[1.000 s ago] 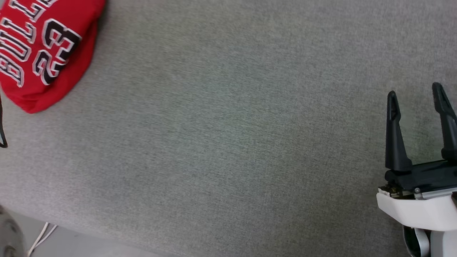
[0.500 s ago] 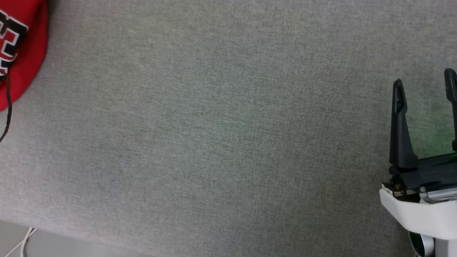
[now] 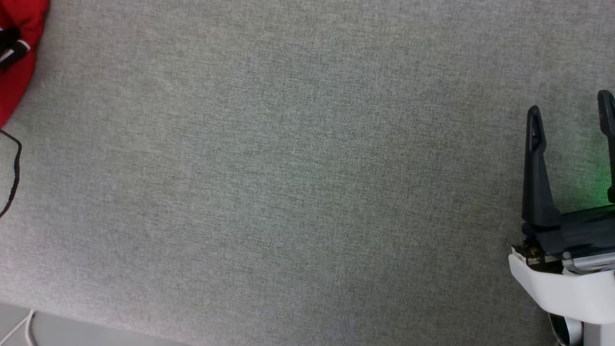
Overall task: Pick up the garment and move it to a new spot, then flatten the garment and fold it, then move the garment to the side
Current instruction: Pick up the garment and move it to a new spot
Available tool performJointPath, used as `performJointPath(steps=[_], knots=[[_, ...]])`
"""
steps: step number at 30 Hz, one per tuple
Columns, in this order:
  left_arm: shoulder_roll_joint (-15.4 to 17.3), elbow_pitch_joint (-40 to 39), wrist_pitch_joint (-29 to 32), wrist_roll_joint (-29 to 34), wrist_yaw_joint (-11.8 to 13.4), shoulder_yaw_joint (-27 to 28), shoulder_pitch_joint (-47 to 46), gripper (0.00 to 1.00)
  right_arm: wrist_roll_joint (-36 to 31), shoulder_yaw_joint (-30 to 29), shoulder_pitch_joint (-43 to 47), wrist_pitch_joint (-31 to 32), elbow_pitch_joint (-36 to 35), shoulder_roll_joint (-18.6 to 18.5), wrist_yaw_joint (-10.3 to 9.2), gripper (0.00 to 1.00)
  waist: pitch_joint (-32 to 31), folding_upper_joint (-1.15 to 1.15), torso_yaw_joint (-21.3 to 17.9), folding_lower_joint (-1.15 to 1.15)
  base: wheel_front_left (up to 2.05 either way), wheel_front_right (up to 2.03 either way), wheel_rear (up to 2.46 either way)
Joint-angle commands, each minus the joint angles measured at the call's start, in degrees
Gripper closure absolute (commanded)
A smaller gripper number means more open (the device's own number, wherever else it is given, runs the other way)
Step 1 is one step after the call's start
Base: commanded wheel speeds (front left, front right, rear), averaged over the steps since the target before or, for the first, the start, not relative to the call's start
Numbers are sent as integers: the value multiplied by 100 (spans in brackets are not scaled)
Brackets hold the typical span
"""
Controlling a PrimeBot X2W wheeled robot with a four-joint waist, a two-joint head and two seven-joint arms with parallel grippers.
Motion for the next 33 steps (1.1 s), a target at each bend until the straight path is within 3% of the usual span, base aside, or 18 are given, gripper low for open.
performJointPath(steps=[1, 8, 20, 33], knots=[[-134, 207, 18, -9, 2, -221, 344, 100, 20, 21, -106, -11, 44, -12, -4, 0, -72, 0, 8, 0, 0, 0, 0], [248, -56, -490, -158, 1, -413, 25, 100, 125, 126, -124, -11, 200, 4, -4, 0, -559, 0, 47, 0, 0, 0, 0], [765, -1315, -693, -157, 1, -1395, -494, 100, 584, 226, -34, -10, 790, 19, -4, 0, -1577, 0, 16, 0, 0, 0, 0], [515, -2406, -490, 18, 1, -2187, -1205, 100, 1031, 128, 182, -11, 1212, 22, -4, 0, -2344, 0, -502, 0, 0, 0, 0]])
